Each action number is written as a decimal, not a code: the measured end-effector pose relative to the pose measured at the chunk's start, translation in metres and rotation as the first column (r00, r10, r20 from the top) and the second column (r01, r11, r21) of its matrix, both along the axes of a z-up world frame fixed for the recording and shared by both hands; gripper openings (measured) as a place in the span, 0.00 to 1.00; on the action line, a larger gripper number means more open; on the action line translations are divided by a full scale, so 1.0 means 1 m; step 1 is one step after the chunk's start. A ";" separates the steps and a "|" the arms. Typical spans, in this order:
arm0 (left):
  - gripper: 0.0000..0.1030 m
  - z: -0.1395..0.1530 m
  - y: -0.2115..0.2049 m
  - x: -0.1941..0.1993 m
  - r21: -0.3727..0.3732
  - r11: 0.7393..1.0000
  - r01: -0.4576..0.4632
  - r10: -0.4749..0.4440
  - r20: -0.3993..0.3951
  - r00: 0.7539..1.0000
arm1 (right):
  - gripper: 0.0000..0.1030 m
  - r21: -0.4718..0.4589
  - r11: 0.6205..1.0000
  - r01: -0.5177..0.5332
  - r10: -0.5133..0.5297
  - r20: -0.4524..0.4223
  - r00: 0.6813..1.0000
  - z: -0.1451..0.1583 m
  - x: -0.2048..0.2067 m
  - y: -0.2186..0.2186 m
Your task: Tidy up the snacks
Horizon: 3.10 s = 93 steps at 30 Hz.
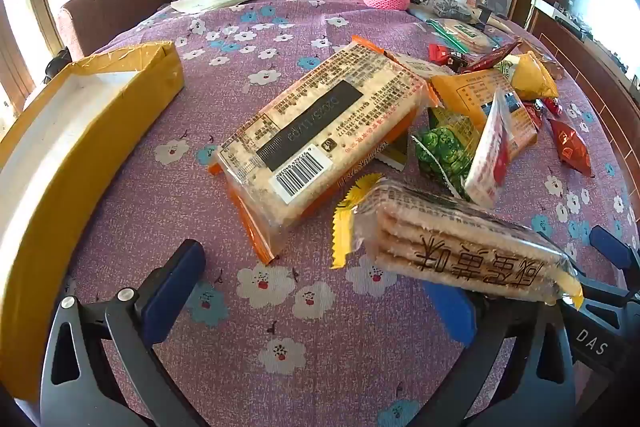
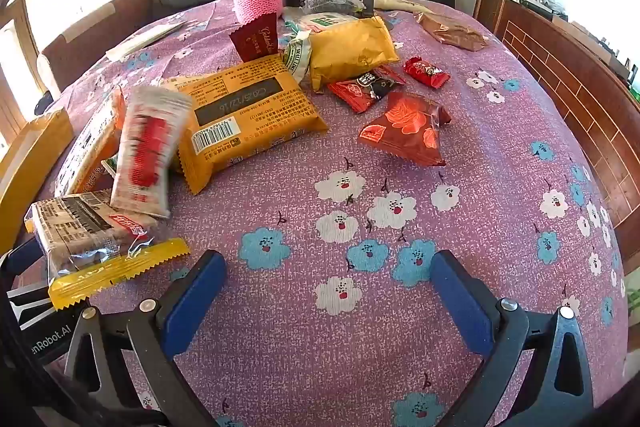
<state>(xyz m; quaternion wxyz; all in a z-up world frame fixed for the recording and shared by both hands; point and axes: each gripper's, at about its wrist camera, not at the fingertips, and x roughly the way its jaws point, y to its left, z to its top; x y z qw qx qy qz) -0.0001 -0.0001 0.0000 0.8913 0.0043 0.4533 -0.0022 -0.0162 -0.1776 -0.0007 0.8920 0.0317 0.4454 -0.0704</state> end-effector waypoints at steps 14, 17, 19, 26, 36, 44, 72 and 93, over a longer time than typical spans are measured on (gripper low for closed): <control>1.00 0.000 0.000 0.000 -0.002 1.000 0.000 0.000 -0.001 1.000 | 1.00 0.003 1.000 0.000 0.000 -0.004 1.000 -0.001 -0.001 -0.001; 1.00 0.000 0.000 0.000 -0.002 1.000 0.000 0.000 -0.001 1.000 | 1.00 0.003 1.000 0.000 0.000 -0.004 1.000 -0.001 -0.001 -0.001; 1.00 0.000 0.000 0.000 -0.002 1.000 0.000 0.000 -0.001 1.000 | 1.00 0.003 1.000 0.000 0.000 -0.004 1.000 -0.001 -0.001 -0.001; 1.00 0.000 0.000 0.000 -0.002 1.000 0.000 0.000 -0.001 1.000 | 1.00 0.003 1.000 0.000 0.000 -0.004 1.000 -0.001 -0.001 -0.001; 1.00 0.000 0.000 0.000 -0.002 1.000 0.000 0.000 -0.001 1.000 | 1.00 0.004 1.000 0.000 0.000 -0.004 1.000 -0.001 -0.001 -0.001; 1.00 0.000 0.000 0.000 -0.002 1.000 0.000 0.000 -0.001 1.000 | 1.00 0.004 1.000 0.000 0.000 -0.004 1.000 -0.001 -0.001 -0.001; 0.90 0.072 0.041 -0.090 -0.069 0.978 0.199 -0.177 0.244 0.953 | 1.00 0.013 1.000 -0.019 0.020 -0.073 0.997 0.000 -0.014 0.000; 1.00 0.110 0.154 -0.111 -0.162 0.987 -0.001 0.061 0.367 0.928 | 0.75 0.443 0.841 -0.310 0.349 -0.008 0.937 0.010 0.031 0.038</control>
